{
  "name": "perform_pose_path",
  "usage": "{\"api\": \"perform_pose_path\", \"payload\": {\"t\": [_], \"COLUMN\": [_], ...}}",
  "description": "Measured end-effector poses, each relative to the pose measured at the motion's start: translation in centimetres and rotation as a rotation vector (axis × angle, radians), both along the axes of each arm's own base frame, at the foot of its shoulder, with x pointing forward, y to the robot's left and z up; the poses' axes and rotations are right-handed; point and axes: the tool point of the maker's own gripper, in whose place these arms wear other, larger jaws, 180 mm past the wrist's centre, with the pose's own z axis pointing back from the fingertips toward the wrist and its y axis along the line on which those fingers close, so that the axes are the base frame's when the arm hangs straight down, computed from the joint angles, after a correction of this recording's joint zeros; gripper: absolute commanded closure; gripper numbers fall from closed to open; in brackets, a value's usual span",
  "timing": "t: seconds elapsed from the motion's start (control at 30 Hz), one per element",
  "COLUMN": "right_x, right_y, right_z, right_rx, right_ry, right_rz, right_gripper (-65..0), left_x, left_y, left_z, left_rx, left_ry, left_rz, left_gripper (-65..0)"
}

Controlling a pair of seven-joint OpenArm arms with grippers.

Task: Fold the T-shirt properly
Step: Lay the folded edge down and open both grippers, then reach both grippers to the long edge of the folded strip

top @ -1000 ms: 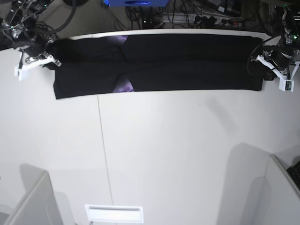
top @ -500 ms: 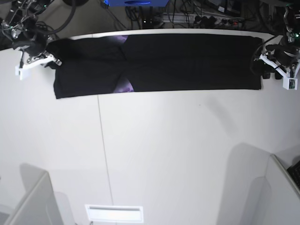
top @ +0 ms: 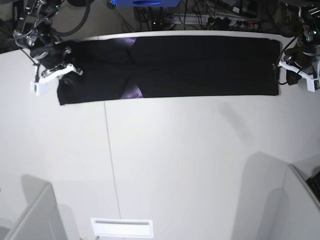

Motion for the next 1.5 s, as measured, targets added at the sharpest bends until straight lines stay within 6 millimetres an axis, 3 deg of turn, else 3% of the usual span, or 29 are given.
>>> {"api": "perform_pose_path", "payload": {"t": [0.2, 0.27, 0.37, 0.5, 0.83, 1.1, 1.23, 1.37, 1.5], "right_x": [-1.0, -0.6, -0.4, 0.1, 6.5, 10.6, 11.6, 12.1, 12.4], "right_y": [-2.0, -2.7, -1.7, -1.7, -3.0, -2.7, -2.4, -2.9, -1.9], "right_z": [-3.3, -3.4, -4.2, -6.8, -8.7, -8.3, -7.5, -4.3, -0.9], "right_rx": [-0.085, -0.163, -0.222, -0.207, -0.142, -0.127, -0.15, -0.218, -0.235], "right_ry": [0.105, 0.104, 0.136, 0.194, 0.067, 0.061, 0.06, -0.007, -0.068], "right_rz": [-0.035, -0.033, 0.013, 0.009, -0.061, -0.04, -0.017, -0.015, 0.007], "right_gripper": [0.0, 0.0, 0.0, 0.0, 0.0, 0.0, 0.0, 0.0, 0.0], "left_x": [-0.3, -0.3, -1.1, -0.8, 3.7, 8.7, 10.7, 10.3, 10.9], "left_y": [-1.0, -1.9, -2.6, -2.9, -1.5, -0.5, -1.6, -1.8, -0.2], "left_z": [-1.6, -3.4, -6.8, -8.7, -9.7, -9.3, -8.6, -6.8, -2.4], "left_rx": [-0.055, -0.052, -0.02, -0.012, 0.0, 0.024, 0.062, 0.066, 0.134], "left_ry": [0.012, 0.063, 0.176, 0.213, 0.161, 0.146, 0.155, 0.167, 0.092], "left_rz": [0.034, 0.001, -0.021, -0.013, 0.021, 0.044, -0.006, -0.002, 0.009], "left_gripper": [0.0, 0.0, 0.0, 0.0, 0.0, 0.0, 0.0, 0.0, 0.0]}}
